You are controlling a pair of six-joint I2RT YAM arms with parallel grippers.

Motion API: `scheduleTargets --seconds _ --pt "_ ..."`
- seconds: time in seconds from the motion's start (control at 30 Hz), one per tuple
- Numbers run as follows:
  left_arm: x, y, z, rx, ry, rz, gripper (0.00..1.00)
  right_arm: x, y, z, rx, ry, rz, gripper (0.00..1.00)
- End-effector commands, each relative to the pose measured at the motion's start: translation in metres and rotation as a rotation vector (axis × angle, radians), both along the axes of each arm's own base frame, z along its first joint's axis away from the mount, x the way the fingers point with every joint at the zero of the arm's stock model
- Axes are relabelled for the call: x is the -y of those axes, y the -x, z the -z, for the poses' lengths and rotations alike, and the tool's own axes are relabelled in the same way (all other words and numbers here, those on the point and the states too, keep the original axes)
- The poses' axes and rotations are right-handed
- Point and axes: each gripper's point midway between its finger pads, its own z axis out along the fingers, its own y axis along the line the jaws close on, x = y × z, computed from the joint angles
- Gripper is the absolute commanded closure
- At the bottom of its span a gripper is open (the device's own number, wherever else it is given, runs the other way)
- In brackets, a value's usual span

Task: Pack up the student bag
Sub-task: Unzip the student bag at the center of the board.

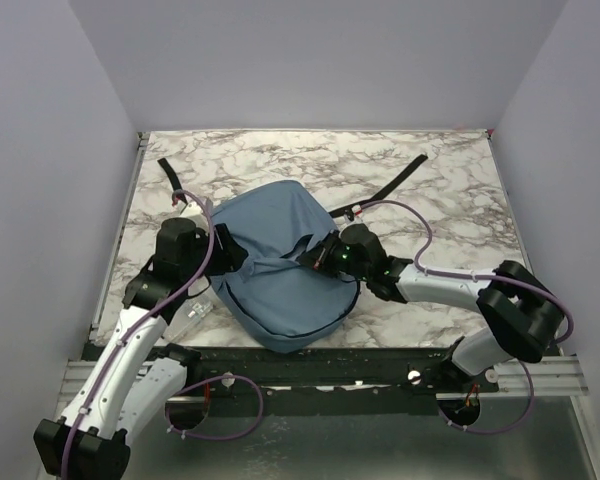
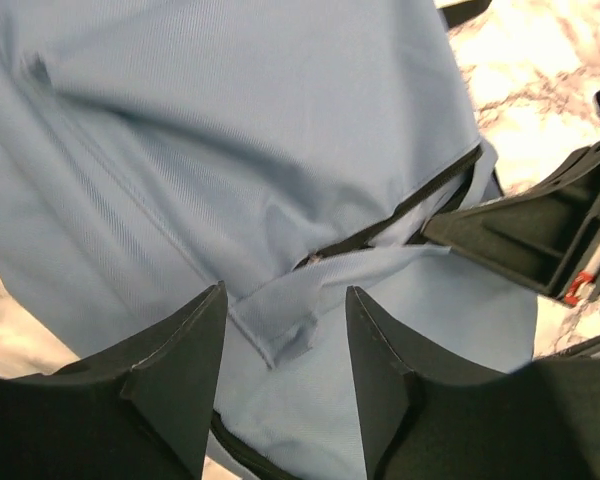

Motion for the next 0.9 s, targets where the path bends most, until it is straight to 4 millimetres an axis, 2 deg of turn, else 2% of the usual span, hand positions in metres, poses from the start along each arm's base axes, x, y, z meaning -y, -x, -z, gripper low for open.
scheduleTargets --seconds 0.0,0.13,0.2,0.3,0.4,0.57,0.63,0.77,0.87 --pt "0.018 -0.018 -0.044 0.099 0.012 0.074 0.44 -0.004 -0.001 -0.014 0.140 -0.065 -0.040 0.99" --pt "0.049 -0.025 -0.054 0.143 -0.069 0.195 0.40 -0.008 0.003 0.000 0.112 -0.080 -0.061 0.99" --pt "0.070 -0.030 -0.052 0.160 -0.138 0.284 0.39 -0.009 0.004 0.004 0.103 -0.092 -0.062 1.00" --pt "0.098 -0.039 -0.041 0.110 -0.195 0.381 0.39 -0.011 0.004 0.003 0.103 -0.096 -0.072 0.99" --pt "0.114 -0.049 -0.022 0.046 -0.271 0.417 0.40 -0.007 0.003 -0.003 0.119 -0.087 -0.058 0.99" --pt "0.122 -0.070 0.006 -0.016 -0.385 0.401 0.40 -0.002 0.001 -0.007 0.130 -0.074 -0.038 0.99" --pt "0.117 -0.079 0.017 -0.032 -0.446 0.371 0.42 -0.003 0.003 -0.008 0.132 -0.082 -0.044 0.99" --pt "0.112 -0.080 0.033 -0.061 -0.504 0.374 0.45 -0.001 0.003 -0.011 0.134 -0.087 -0.037 0.99" --pt "0.098 -0.091 0.038 -0.048 -0.602 0.335 0.49 0.002 0.002 -0.010 0.139 -0.063 -0.031 0.99"
